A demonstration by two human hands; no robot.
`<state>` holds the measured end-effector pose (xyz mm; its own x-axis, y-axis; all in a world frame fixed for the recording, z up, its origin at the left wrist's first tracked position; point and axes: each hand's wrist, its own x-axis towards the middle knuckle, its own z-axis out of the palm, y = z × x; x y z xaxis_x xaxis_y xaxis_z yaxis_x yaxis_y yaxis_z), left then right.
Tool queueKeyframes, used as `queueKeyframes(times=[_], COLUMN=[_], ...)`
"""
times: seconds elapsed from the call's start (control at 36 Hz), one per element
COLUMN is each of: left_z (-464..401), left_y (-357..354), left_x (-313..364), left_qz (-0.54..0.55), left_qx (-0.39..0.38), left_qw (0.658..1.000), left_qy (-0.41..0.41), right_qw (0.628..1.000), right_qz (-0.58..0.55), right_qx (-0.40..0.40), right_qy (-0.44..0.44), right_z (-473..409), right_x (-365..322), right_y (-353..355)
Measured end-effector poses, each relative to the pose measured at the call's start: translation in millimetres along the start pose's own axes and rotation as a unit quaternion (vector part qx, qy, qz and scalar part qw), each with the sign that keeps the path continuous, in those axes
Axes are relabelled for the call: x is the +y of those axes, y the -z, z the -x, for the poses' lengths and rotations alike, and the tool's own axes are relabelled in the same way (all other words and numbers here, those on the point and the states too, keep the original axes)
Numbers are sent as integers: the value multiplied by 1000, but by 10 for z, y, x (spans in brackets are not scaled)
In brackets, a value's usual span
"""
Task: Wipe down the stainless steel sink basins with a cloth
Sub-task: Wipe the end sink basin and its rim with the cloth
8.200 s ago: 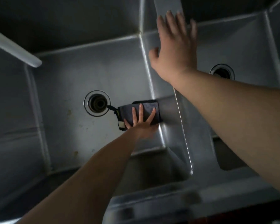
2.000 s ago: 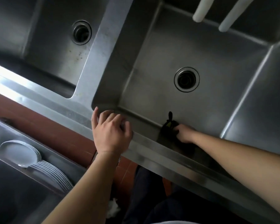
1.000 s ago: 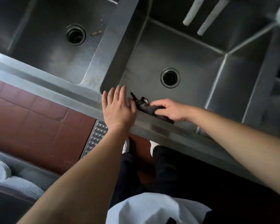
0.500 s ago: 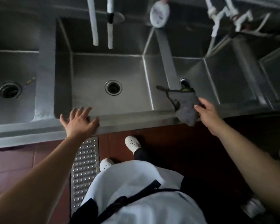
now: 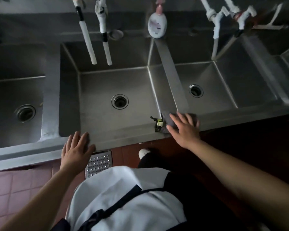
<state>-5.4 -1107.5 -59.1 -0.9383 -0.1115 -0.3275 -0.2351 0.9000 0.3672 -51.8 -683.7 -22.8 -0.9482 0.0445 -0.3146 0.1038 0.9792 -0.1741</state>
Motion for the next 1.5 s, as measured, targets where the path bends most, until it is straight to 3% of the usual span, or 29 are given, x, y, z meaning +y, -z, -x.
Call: queueKeyframes(times=[0.11,0.25,0.44,0.67,0.89,1.11,1.25,1.39,1.5], left_z=[11,206,516,711,858,505,219,7,-290], left_y=[52,65,164,177,306,641,829,1014,1145], left_x=[111,355,276,444,207,-741,-1376,-1876,-2154], left_qz=[7,39,-5,14,157,195,102,89,50], left_qx=[9,37,-23,-20,109,216,212,201,134], left_qw=[999,986,974,963,902,881,936,959,977], left_qy=[38,155,225,268,387,374,263,179,156], right_qw=[989,961,906,863,814,841,895,959,989], right_qz=[78,141,177,123,136,133,109,70,35], right_qx=[-96,-101,-128,-132,-154,-133,-147,-111,-64], right_qy=[77,213,363,472,544,507,406,252,132], right_z=[-199,-386,-821,-794,-640,-371,-229,-158,-205], right_x=[136,219,136,-1081,-2462,-3395,-4043,-4497,-4736], right_y=[-11,45,33,-257,-684,-972,-1132,-1208,-1258])
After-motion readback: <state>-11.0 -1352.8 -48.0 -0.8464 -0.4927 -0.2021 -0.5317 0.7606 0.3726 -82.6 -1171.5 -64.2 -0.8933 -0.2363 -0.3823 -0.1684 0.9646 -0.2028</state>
